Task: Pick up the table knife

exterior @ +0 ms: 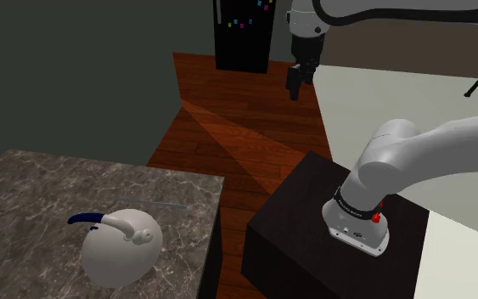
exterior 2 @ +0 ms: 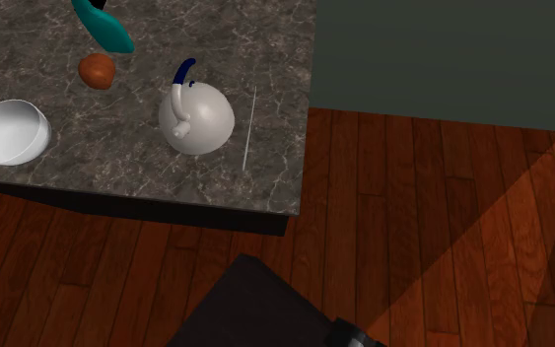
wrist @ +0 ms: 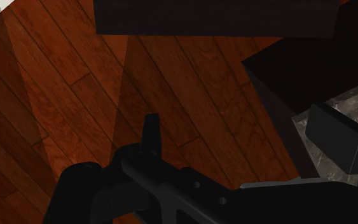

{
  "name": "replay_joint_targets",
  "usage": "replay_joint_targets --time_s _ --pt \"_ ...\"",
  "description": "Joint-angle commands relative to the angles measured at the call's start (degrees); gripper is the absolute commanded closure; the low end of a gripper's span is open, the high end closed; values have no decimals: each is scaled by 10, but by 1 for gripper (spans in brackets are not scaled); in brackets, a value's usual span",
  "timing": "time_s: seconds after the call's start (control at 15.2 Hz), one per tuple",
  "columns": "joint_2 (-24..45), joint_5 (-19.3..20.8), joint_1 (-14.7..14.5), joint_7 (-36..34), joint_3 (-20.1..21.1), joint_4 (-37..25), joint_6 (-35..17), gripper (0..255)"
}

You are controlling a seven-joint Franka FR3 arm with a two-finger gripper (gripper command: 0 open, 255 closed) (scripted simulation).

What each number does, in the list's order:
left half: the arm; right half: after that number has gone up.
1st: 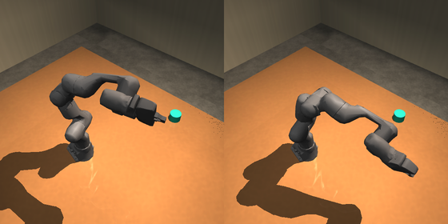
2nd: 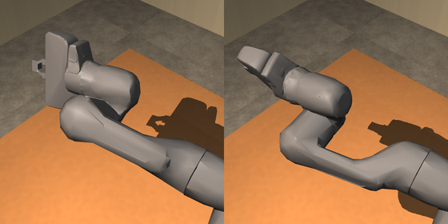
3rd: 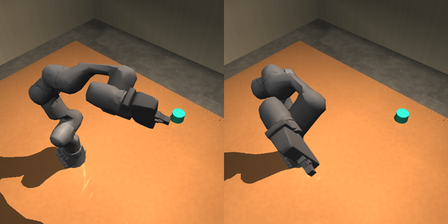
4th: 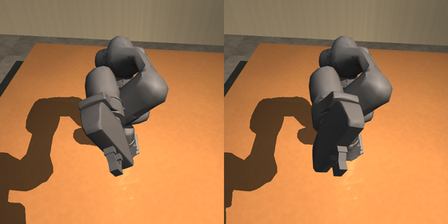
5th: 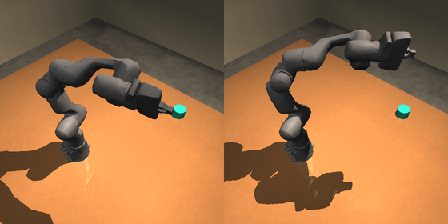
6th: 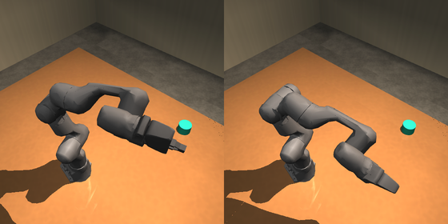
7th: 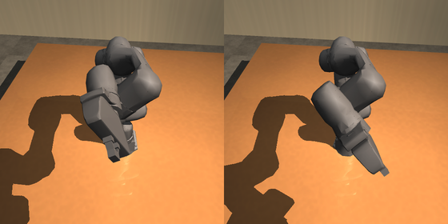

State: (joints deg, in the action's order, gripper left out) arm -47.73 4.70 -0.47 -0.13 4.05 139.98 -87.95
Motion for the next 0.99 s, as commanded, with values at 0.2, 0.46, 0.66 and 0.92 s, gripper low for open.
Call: replay_joint_targets --time_s 0.2,0.46,0.66,0.92 --pt "45 -16 -13 -12 20 1 -42 0" --pt "112 -33 -30 -28 48 -7 -96 0" --pt "166 -41 -40 -39 69 -20 -134 0" --pt "241 -47 -52 -55 97 -45 -180 0"
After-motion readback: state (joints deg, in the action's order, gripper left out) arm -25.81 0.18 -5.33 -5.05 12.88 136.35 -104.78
